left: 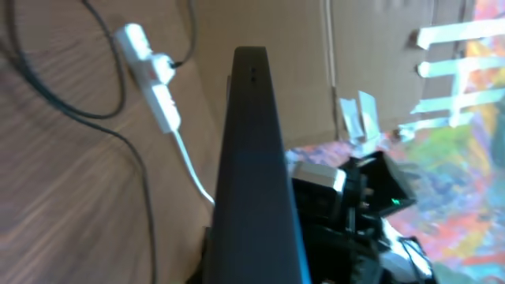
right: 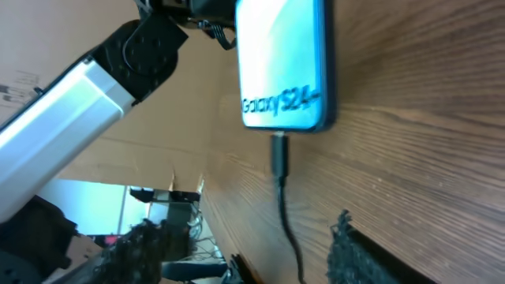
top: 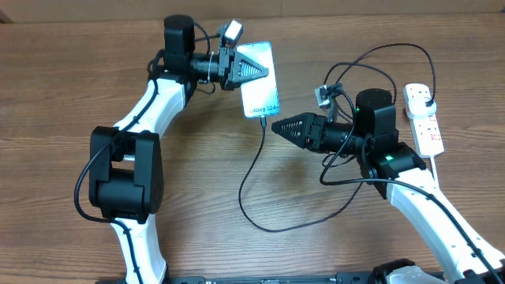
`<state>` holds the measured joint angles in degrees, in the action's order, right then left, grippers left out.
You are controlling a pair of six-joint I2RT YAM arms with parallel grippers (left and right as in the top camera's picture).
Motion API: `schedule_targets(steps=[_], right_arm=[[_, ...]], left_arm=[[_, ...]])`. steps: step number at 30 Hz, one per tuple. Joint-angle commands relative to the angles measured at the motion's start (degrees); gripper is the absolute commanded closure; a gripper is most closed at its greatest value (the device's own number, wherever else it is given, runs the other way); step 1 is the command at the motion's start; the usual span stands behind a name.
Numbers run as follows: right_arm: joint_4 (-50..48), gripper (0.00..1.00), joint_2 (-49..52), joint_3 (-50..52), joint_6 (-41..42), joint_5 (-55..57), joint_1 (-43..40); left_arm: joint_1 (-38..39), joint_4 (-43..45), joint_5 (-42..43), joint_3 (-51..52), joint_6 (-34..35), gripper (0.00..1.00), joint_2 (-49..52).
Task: Plug charger to phone and switch on socket
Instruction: 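Lower the plugged-in phone toward the table with the left gripper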
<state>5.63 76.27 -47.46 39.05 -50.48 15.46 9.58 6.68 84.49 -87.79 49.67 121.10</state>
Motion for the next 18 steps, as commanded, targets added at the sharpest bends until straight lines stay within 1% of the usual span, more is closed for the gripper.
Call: schedule_targets(steps=[1,4,6,7,9,12,18], right_arm=[[2.3,0.26,0.0,-0.2,-3.9,1.7,-0.1],[4.6,0.25,0.0,-0.2,-5.1,2.3,-0.1],[6.5,0.23,0.0,-0.2,-5.7,3.1,-0.1],[7.7,0.23,0.0,-0.2,-6.6,3.3,-0.1],[8.5,0.23,0.0,-0.2,-6.6,3.6,-0.1],[8.7,0.23,0.0,-0.2,-6.6,4.0,-0.1],[8.9,0.23,0.0,-0.2,-6.6,3.9,-0.1]], left_arm=[[-0.6,-7.3,-7.0,1.9,-12.4,0.96,-0.5],[-0.6,-18.8,-15.1,2.2,-20.1,0.96,-0.5],[-0.6,-27.2,-22.7,2.2,-26.1,0.96,-0.5],[-0.6,-32.7,-28.8,2.2,-30.3,0.96,-0.5],[-0.6,-37.7,-34.9,2.2,-33.0,0.96,-0.5],[-0.6,-40.7,-38.6,2.2,-35.5,0.96,-0.5],[-0.6,-41.4,-42.7,2.2,-36.9,0.96,-0.4]])
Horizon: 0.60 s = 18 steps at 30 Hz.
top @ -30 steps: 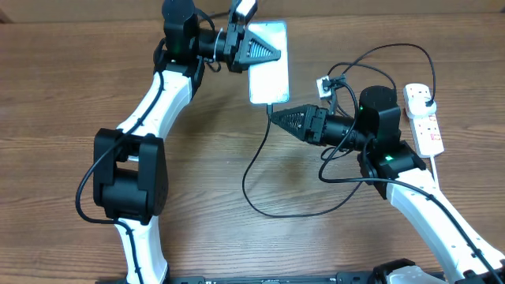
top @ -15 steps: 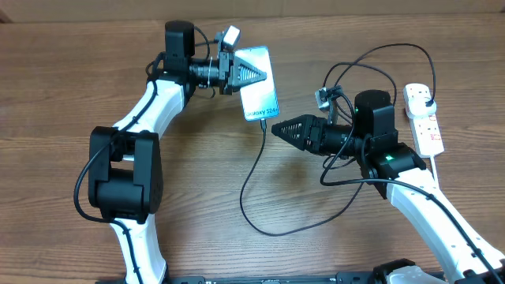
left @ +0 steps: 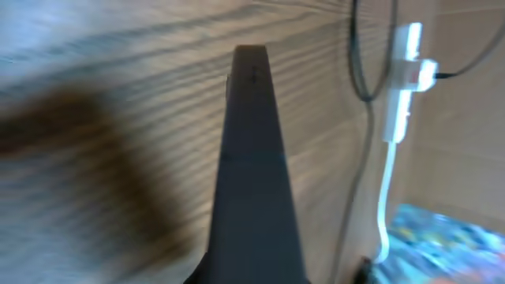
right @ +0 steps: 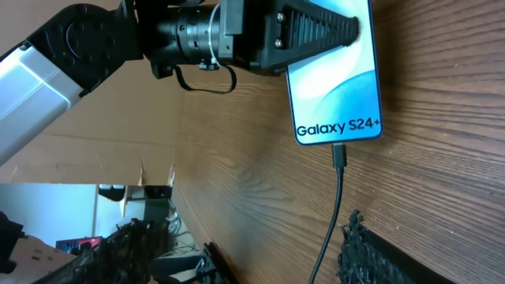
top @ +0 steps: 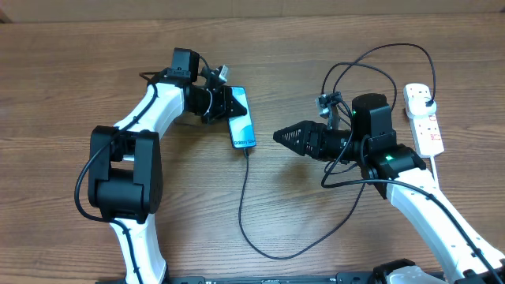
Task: Plug charger to phone and switch on socket
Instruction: 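Lower the plugged-in phone toward the table with the left gripper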
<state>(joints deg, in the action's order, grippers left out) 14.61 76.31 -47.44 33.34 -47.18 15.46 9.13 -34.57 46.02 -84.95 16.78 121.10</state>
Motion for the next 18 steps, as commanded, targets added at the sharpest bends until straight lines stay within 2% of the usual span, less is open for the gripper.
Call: schedule_targets(steps=[1,18], right_arm=[[0.2,0.23,0.0,-0.2,-0.9,0.6,-0.1],[2.3,0.23,0.0,-0.2,-0.9,0.9,-0.1]], left_arm=[[-0.1,-0.2,-4.9,-0.6,-4.0,0.96,-0.4],[0.0,-5.2,-5.9,-0.6,-3.9,0.96,-0.4]])
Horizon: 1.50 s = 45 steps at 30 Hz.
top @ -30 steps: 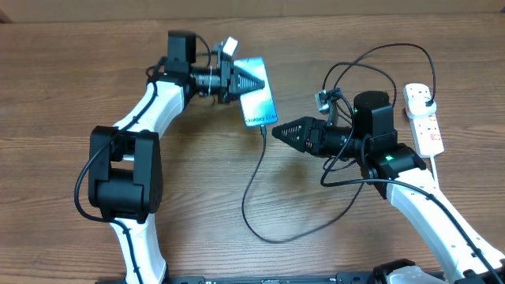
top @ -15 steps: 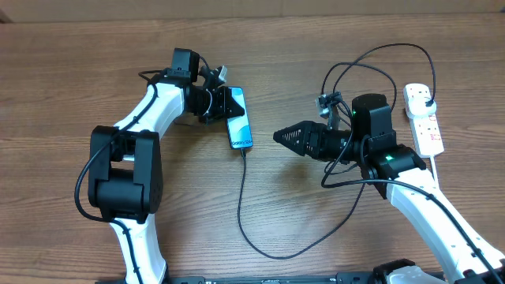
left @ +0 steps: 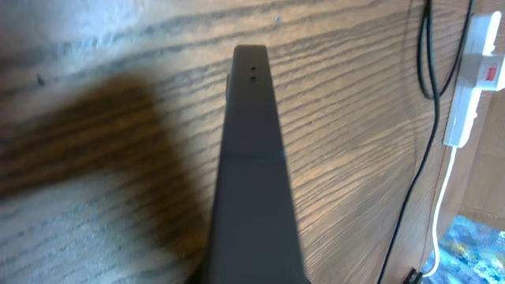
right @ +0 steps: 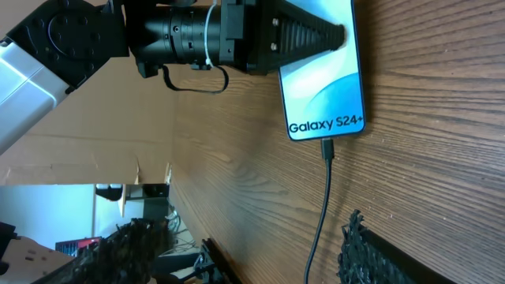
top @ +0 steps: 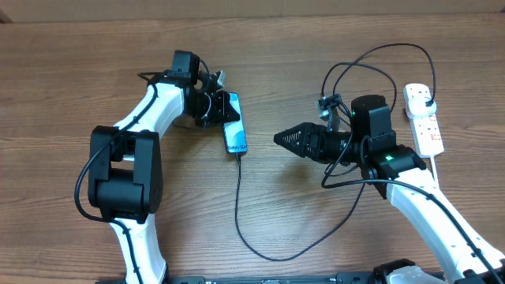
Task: Plug charger to phone and switch on socket
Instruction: 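Lower the plugged-in phone toward the table with the left gripper, then set the phone flat on the table, screen up, with the left gripper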
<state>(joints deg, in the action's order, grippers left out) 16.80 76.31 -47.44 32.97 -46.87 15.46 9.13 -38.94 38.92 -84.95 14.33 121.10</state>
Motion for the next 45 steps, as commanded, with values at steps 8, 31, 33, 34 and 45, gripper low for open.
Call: schedule_targets(steps=[8,31,33,34,45], right_arm=[[0.1,0.22,0.0,-0.2,-0.5,0.6,-0.1],[0.1,0.22,0.0,-0.2,-0.5,0.5,-0.1],[0.1,0.22,0.0,-0.2,-0.5,0.6,-0.1],[0.1,0.22,0.0,-0.2,-0.5,0.6,-0.1],[0.1,0.22,0.0,-0.2,-0.5,0.6,-0.1]], left_arm=[[1.0,-5.3,0.9,-0.2,-1.9,0.96,-0.4],[1.9,-4.3,-0.6,4.0,-1.0,0.85,-0.4],[1.9,-4.3,-0.6,4.0,-1.0,0.81,-0.4],[1.9,-4.3,-0.6,4.0,-1.0,0.79,-0.4],[1.9,-4.3,-2.1,4.0,-1.0,0.71,-0.4]])
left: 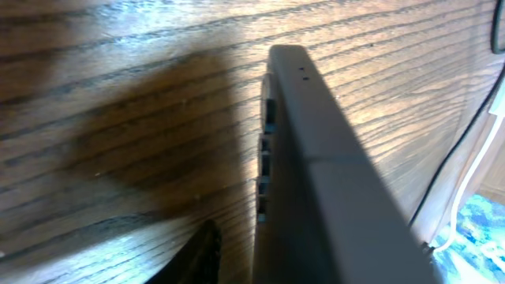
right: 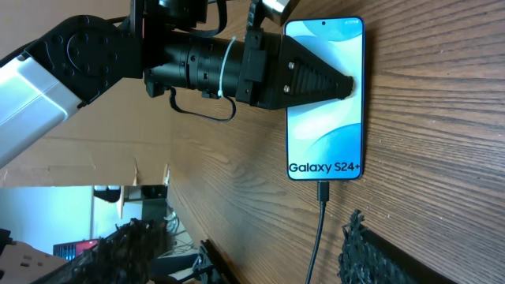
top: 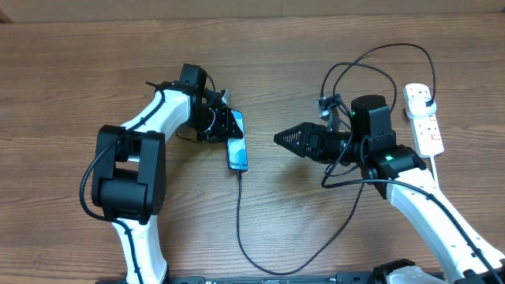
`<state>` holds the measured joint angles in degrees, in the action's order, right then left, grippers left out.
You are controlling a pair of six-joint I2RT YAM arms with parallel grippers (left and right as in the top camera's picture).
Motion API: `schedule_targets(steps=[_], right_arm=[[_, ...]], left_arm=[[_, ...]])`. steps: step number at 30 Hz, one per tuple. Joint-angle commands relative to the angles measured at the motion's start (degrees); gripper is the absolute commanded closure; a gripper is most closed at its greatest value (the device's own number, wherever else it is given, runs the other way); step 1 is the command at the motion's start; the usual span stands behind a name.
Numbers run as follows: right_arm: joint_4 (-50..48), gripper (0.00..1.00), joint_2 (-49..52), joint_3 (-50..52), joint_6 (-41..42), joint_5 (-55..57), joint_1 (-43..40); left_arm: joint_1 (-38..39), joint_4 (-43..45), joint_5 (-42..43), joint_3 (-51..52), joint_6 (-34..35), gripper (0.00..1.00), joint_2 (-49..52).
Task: Plug charger to phone and switch on socket
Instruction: 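Set the phone flat on the table, screen up, with the left gripper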
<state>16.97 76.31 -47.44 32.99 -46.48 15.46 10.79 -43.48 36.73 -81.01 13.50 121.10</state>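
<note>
The phone (top: 237, 142) shows a lit blue screen reading Galaxy S24+ (right: 325, 102). It rests tilted on one long edge on the wooden table. The black charger cable (top: 239, 213) is plugged into its lower end (right: 323, 192). My left gripper (top: 225, 126) is at the phone's upper half, open. One finger (left: 207, 251) stands apart from the phone's edge (left: 316, 158), and the other crosses the screen. My right gripper (top: 278, 138) hovers open and empty to the right of the phone, pointing at it. Its fingers (right: 379, 256) are spread wide.
A white power strip (top: 422, 118) lies at the far right edge with a plug in its upper end. Black cable loops (top: 379, 59) run behind my right arm. A cardboard wall borders the back of the table (top: 79, 197).
The phone has come down a little nearer to me and now rests on the table. My left gripper's finger now stands off the phone's side. The right arm has not moved.
First my left gripper held the phone raised high, cable plugged in, with my right gripper open near its lower end. Then the phone was lower and turned on edge, then close to the table. Now it rests there with the left jaws apart.
</note>
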Motion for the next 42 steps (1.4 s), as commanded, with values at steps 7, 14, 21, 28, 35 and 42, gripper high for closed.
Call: schedule_targets(steps=[7,14,21,28,35,42], right_arm=[[-0.1,0.22,0.0,-0.2,-0.5,0.2,-0.1],[-0.1,0.22,0.0,-0.2,-0.5,0.2,-0.1],[-0.1,0.22,0.0,-0.2,-0.5,0.2,-0.1],[-0.1,0.22,0.0,-0.2,-0.5,0.2,-0.1],[-0.1,0.22,0.0,-0.2,-0.5,0.2,-0.1],[-0.1,0.22,0.0,-0.2,-0.5,0.2,-0.1]], left_arm=[[0.2,0.0,-1.4,0.1,-0.2,0.69,-0.4],[0.2,0.0,-1.3,0.1,-0.2,0.68,-0.4],[0.2,0.0,-1.3,0.1,-0.2,0.67,-0.4],[0.2,0.0,-1.4,0.1,-0.2,0.69,-0.4],[0.2,0.0,-4.0,0.1,0.0,0.68,-0.4],[0.2,0.0,-7.7,0.1,0.3,0.68,-0.4]])
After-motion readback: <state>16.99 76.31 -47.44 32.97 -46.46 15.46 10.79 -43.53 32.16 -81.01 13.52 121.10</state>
